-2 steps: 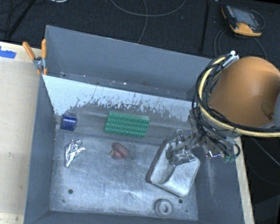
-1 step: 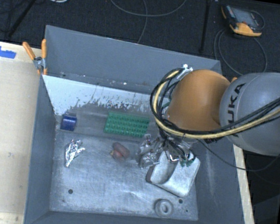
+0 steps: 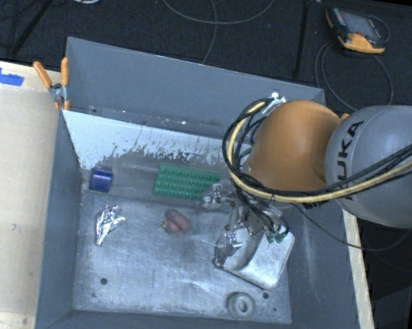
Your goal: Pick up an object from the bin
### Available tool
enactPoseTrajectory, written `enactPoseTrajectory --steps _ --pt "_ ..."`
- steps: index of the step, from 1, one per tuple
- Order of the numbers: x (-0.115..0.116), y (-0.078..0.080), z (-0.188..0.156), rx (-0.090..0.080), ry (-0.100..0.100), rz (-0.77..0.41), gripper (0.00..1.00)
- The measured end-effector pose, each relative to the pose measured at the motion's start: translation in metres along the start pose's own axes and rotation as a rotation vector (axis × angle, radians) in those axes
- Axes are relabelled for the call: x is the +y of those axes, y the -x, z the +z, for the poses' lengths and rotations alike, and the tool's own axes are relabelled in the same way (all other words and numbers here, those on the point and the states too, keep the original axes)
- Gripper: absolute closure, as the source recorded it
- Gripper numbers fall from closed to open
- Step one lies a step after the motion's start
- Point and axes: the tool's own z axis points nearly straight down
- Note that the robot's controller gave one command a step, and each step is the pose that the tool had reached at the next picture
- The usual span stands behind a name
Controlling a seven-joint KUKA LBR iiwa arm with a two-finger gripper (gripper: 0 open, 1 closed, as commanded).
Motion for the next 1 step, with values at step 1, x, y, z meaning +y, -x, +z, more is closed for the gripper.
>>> enactPoseTrajectory --steps 1 --pt "0.0272 0.0527 0.0636 0.0 0.002 0.126 0.0"
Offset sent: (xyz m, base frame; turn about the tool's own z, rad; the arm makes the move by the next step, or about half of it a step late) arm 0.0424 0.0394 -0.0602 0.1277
